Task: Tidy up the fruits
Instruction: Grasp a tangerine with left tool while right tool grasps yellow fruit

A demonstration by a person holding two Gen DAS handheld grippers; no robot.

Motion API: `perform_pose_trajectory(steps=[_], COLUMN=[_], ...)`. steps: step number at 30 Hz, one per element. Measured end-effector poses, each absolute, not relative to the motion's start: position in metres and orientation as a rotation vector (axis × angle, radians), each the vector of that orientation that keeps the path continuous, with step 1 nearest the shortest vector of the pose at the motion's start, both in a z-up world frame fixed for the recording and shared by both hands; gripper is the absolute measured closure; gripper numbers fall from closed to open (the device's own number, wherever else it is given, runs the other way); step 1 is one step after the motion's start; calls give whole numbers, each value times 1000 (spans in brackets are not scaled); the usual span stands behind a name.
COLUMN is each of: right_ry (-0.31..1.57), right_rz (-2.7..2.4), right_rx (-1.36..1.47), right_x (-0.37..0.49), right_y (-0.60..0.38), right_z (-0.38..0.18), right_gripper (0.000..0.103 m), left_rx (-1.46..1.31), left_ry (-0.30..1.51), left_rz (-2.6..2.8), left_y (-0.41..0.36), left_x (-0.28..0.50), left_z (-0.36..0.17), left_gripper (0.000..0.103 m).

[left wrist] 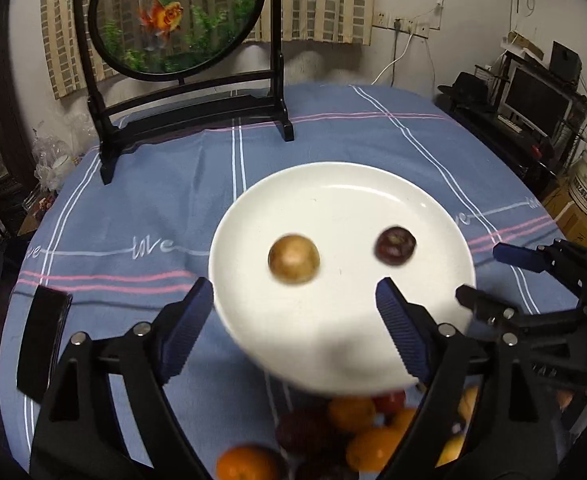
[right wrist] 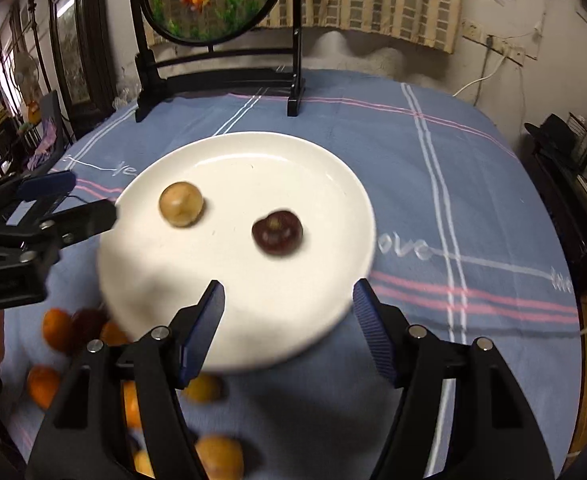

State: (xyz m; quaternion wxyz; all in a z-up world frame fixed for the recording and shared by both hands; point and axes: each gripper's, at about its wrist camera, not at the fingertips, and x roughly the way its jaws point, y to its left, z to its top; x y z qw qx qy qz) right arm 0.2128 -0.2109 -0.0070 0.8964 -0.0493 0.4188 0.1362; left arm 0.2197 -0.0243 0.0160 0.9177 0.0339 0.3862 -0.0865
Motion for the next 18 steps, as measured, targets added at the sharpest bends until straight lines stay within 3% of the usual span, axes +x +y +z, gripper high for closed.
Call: perform_pose_trajectory(steps=[9,18], right_ry=[763,798], right_rz=[252,362], right_rx=[-57,-42], right_x=[101,28], right_y=[-233,-214], right_z=[-12,-35], right_gripper=[30,30], left_rx=[41,6], left_ry=[763,778], left_rz=[-163,-148], left_y=[-2,13], left_x=[121,62], left_z=[4,-18], left_gripper=[15,14])
